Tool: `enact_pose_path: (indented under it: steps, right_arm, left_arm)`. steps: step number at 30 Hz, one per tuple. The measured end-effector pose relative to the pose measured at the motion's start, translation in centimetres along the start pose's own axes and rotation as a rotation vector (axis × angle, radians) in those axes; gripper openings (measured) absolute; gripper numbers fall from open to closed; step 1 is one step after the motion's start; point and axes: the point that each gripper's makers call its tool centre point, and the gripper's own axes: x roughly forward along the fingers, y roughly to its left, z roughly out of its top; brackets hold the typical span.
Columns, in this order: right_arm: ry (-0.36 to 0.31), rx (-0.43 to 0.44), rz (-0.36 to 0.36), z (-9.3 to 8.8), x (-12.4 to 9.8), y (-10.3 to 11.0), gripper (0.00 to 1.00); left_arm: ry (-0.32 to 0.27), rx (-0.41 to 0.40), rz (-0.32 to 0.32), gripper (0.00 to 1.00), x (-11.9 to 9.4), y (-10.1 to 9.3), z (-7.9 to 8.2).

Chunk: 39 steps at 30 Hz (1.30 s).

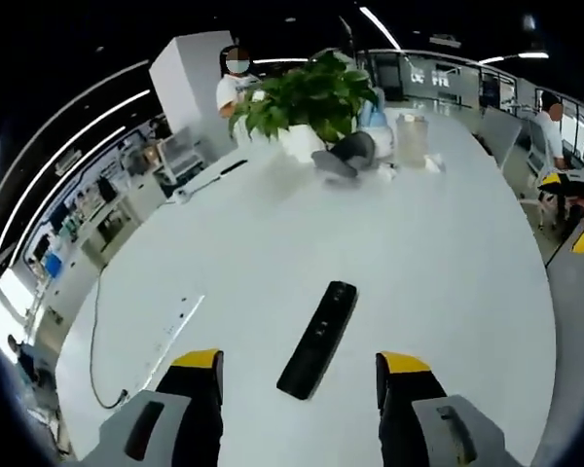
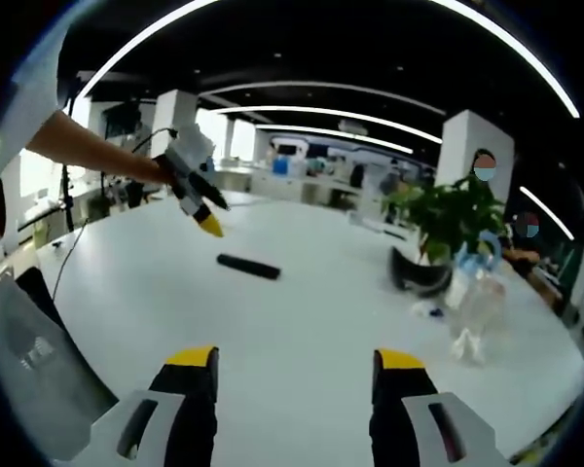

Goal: Press the specified remote control buttons in sequence, fully releasing each button before pressing the next.

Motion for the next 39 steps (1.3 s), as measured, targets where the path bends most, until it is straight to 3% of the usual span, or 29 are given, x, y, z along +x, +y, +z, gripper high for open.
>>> enact_pose_path:
  steps: [7, 10, 15, 19, 29, 32, 39]
  right_arm:
    - [0.010, -0.002, -0.005, -0.2, 0.1, -0.1, 0.61]
    - [0.010, -0.003, -0.005, -0.2, 0.1, -0.1, 0.61]
    - [0.015, -0.009, -0.005, -0.3, 0.1, 0.0, 0.61]
    - [0.022, -0.009, -0.003, -0.4, 0.2, 0.0, 0.60]
    - [0.020, -0.009, -0.002, -0.4, 0.2, 0.0, 0.60]
    - [0.023, -0.009, -0.002, -0.4, 0.2, 0.0, 0.60]
    - [0.021, -0.009, 0.001, -0.4, 0.2, 0.1, 0.60]
  left_arm:
    - [0.079, 0.029, -0.046, 0.63, 2.7, 0.5, -0.6]
    - [0.125, 0.029, -0.102, 0.63, 3.8, 0.0, -1.3]
    - [0.162, 0.029, -0.141, 0.59, 5.2, -0.4, -2.0]
    - [0.218, 0.095, -0.146, 0.57, 6.3, -0.6, -2.5]
    - [0.285, 0.081, -0.208, 0.55, 6.9, -0.3, -3.6]
    - [0.344, 0.133, -0.238, 0.54, 7.0, -0.6, -4.8]
    - [0.426, 0.129, -0.285, 0.48, 7.0, -1.0, -6.3]
